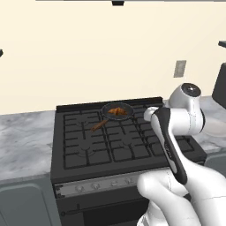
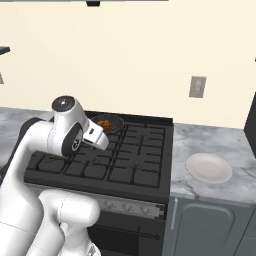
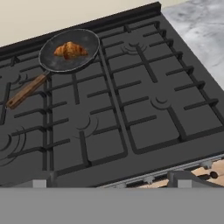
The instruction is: Pick the croissant and place it on the pan. Then turn on the stove to warm the croissant.
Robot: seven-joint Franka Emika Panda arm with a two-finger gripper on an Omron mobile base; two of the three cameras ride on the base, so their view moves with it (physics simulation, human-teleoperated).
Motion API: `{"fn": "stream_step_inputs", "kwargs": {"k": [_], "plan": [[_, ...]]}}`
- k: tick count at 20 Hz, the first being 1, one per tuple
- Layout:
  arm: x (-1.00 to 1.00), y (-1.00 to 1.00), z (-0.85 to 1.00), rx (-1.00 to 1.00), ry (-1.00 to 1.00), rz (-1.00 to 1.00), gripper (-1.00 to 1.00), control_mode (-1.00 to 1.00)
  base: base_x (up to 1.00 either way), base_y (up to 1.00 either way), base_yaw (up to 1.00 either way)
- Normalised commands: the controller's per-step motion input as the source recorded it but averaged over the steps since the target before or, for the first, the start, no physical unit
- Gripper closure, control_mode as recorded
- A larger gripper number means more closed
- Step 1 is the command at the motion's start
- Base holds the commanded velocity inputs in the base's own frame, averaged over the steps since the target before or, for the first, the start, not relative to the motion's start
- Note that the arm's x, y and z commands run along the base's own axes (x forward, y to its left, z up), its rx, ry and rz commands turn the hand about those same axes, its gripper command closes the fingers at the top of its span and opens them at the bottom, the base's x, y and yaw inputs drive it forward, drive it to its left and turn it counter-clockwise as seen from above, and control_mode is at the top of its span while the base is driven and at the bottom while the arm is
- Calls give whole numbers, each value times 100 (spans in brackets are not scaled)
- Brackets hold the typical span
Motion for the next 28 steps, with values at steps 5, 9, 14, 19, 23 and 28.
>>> {"fn": "stream_step_inputs", "kwargs": {"k": [5, 9, 14, 19, 23, 28], "plan": [[0, 0, -4, 0, 0, 0, -100, -100, 0, 0, 0], [1, 0, 0, 0, 2, 0, -100, -100, 0, 0, 0], [0, 0, 0, 0, 0, 0, -100, -100, 0, 0, 0], [0, 0, 0, 0, 0, 0, -100, -100, 0, 0, 0], [0, 0, 0, 0, 0, 0, -100, 100, -8, 0, 0], [0, 0, 0, 0, 0, 0, -100, 100, -31, 0, -3]]}}
